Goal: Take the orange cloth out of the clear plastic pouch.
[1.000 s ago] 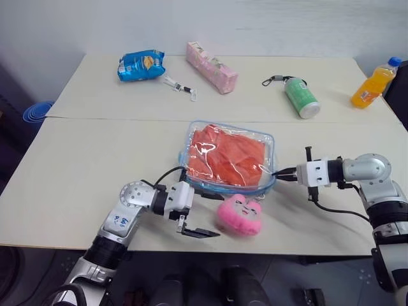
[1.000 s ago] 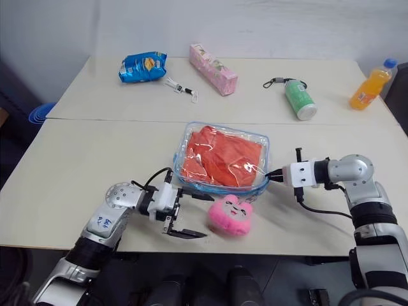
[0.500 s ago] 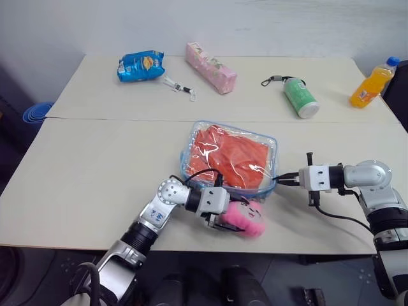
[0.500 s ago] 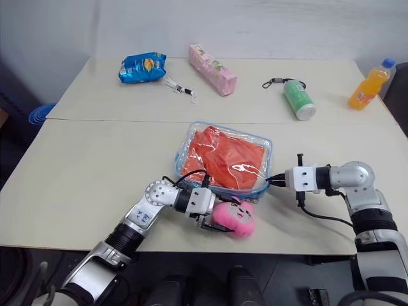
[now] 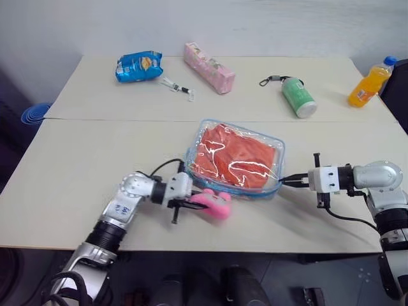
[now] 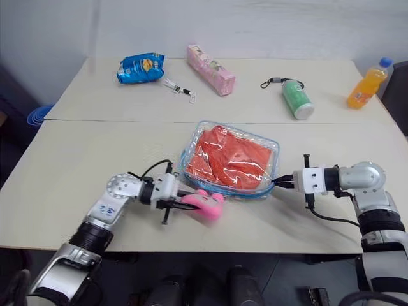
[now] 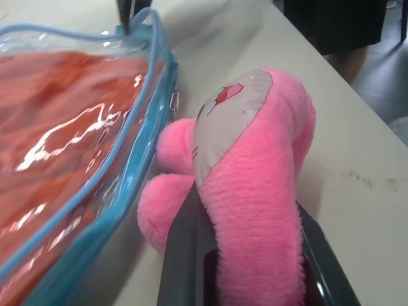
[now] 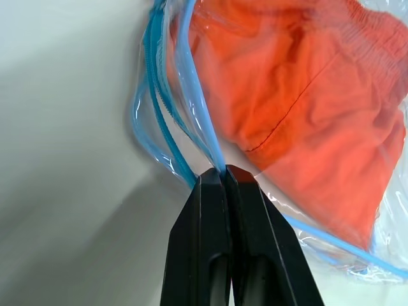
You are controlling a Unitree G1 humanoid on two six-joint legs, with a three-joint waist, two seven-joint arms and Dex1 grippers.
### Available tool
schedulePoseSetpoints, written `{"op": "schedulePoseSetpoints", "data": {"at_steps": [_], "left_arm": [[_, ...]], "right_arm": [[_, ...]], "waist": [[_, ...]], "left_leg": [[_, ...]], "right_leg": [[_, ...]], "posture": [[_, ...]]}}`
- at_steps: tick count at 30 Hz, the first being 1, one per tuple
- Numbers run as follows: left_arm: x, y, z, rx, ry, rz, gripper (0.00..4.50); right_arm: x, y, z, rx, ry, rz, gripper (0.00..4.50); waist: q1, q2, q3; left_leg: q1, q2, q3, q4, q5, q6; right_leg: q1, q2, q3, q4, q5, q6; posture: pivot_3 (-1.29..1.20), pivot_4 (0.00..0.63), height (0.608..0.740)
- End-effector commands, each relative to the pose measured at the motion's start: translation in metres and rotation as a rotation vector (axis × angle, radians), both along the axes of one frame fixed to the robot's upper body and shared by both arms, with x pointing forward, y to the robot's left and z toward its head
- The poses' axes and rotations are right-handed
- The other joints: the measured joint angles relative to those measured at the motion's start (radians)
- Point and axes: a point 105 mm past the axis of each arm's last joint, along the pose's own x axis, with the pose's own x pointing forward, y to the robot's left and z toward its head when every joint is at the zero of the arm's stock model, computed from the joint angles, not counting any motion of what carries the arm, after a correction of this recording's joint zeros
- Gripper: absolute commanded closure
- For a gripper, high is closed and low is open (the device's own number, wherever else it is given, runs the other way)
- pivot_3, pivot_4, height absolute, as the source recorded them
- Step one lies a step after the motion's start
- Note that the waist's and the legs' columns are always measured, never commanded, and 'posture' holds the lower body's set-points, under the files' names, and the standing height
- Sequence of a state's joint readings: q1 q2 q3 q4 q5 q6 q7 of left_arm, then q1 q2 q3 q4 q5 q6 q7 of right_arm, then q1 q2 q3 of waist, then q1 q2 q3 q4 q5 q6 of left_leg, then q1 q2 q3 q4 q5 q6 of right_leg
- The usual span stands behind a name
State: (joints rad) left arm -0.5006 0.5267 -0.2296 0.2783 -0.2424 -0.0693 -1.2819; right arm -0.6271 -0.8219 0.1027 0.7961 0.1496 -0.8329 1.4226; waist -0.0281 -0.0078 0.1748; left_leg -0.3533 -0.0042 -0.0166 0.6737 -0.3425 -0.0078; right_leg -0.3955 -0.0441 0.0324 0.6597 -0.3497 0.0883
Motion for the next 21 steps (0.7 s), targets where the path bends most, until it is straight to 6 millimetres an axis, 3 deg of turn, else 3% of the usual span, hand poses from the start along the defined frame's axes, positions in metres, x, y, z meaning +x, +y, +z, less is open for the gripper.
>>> {"op": "schedulePoseSetpoints", "data": {"at_steps": [1,6,14,17,19,21], "left_arm": [[0.009,0.042,0.006,0.024,0.059,0.102,4.34],[0.015,0.094,0.011,0.013,0.194,0.263,4.34],[0.039,0.16,0.028,-0.055,0.201,0.564,4.34],[0.039,0.164,0.031,-0.052,0.176,0.559,4.34],[0.035,0.155,0.037,-0.084,0.194,0.499,4.34],[0.032,0.145,0.039,-0.091,0.212,0.453,3.63]], "right_arm": [[-0.003,-0.02,0.016,0.001,-0.045,-0.041,4.5],[-0.007,-0.027,0.017,-0.009,-0.06,-0.035,4.5],[-0.012,-0.033,0.017,0.003,-0.048,-0.031,4.5],[-0.01,-0.031,0.019,0.035,-0.056,-0.044,4.5],[-0.01,-0.026,0.021,0.134,0.005,-0.054,4.5],[-0.013,-0.02,0.022,0.219,0.081,-0.051,4.5]], "waist": [[-0.001,0.0,0.0],[-0.004,0.001,0.0],[-0.002,0.001,0.0],[-0.002,0.001,0.0],[-0.002,0.001,0.0],[-0.001,0.001,0.0]], "left_leg": [[0.0,0.0,0.0,0.0,0.0,0.0],[0.0,0.0,0.0,-0.001,0.0,0.0],[0.0,0.0,0.0,-0.001,0.0,0.0],[0.0,0.0,0.0,-0.002,0.0,0.001],[-0.001,0.0,0.0,-0.002,-0.001,0.001],[-0.002,0.0,0.0,-0.002,-0.001,0.0]], "right_leg": [[0.0,0.0,0.0,0.0,0.0,0.0],[0.0,0.0,0.0,0.0,0.0,0.0],[-0.001,0.0,-0.001,0.0,0.0,0.0],[-0.001,-0.001,-0.001,0.0,0.0,0.0],[-0.002,-0.001,-0.001,0.0,0.0,0.0],[-0.002,-0.001,-0.001,0.0,0.0,0.0]], "posture": [[0.0,0.15,0.74],[0.0,0.15,0.74],[0.0,0.15,0.74],[0.0,0.15,0.74],[0.0,0.15,0.74],[0.0,0.15,0.74]]}}
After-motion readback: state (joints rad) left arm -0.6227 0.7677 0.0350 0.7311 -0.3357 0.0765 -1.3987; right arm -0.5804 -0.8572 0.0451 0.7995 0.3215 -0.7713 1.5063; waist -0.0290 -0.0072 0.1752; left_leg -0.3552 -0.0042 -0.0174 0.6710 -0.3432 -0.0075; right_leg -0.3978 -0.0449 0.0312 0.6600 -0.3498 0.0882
